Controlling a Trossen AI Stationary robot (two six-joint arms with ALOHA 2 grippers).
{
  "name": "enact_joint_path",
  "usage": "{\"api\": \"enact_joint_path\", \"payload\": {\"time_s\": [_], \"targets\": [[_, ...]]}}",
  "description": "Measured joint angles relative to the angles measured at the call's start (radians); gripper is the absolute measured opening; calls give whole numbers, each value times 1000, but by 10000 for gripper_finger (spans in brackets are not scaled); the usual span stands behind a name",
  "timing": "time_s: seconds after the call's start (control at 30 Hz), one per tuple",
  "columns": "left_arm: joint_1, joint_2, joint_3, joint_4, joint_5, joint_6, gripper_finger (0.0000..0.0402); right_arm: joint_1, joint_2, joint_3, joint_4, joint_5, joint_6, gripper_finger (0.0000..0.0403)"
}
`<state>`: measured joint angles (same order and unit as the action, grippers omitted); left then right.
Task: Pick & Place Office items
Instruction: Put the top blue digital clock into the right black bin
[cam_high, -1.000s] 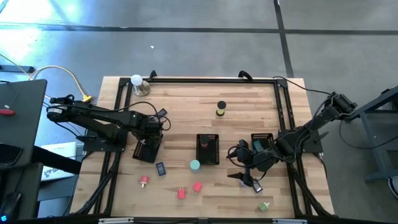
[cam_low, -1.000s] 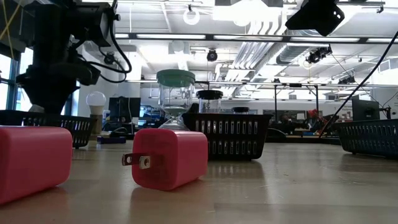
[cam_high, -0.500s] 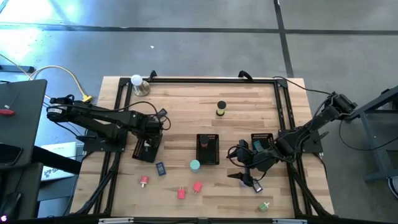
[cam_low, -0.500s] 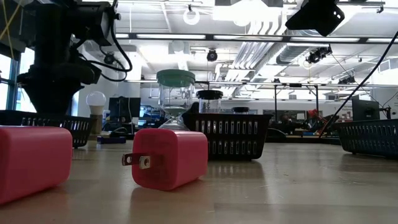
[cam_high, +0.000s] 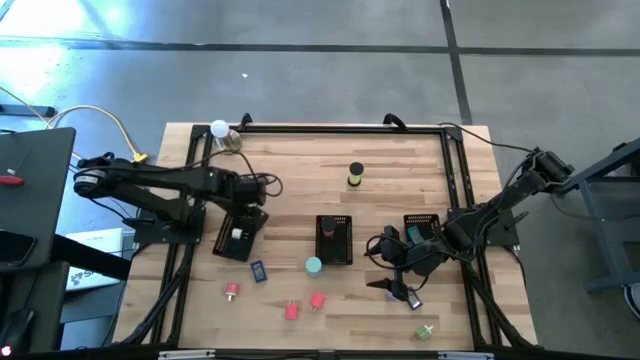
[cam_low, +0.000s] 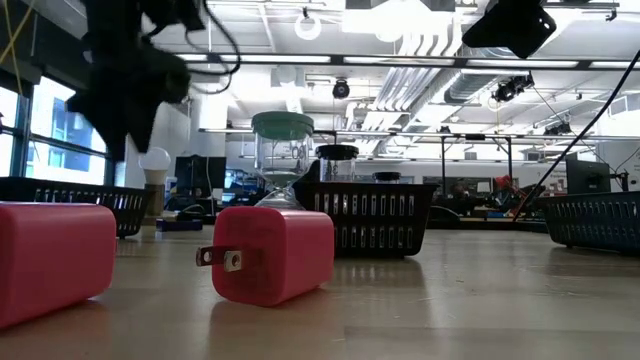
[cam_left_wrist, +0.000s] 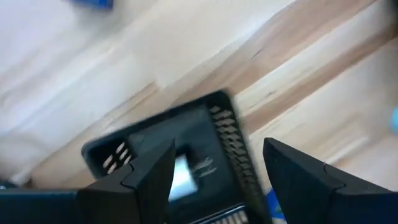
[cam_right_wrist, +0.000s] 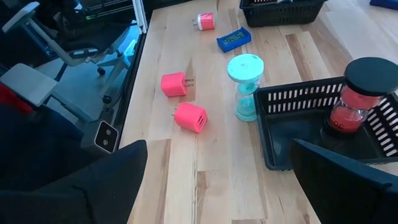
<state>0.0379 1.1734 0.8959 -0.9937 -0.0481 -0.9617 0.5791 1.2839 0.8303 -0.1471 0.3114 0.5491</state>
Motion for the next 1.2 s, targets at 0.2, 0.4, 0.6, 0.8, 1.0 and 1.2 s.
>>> {"api": "enact_joint_path", "payload": {"time_s": [0.2, 0.4, 0.6, 0.8, 1.0, 1.2], "targets": [[89, -1, 79, 20, -71, 170, 236, 17, 0, 0, -1, 3, -2, 380], [208, 6, 80, 37, -189, 373, 236, 32, 0, 0, 0, 3, -3, 380], [317, 22, 79, 40, -194, 406, 236, 32, 0, 0, -1, 3, -3, 380], [337, 63, 79, 45, -191, 466, 247, 32, 0, 0, -8, 4, -29, 380], [337, 130, 78, 55, -191, 494, 295, 32, 0, 0, -8, 3, -49, 380], [360, 189, 78, 68, -191, 523, 324, 32, 0, 0, -10, 4, -57, 380]]}}
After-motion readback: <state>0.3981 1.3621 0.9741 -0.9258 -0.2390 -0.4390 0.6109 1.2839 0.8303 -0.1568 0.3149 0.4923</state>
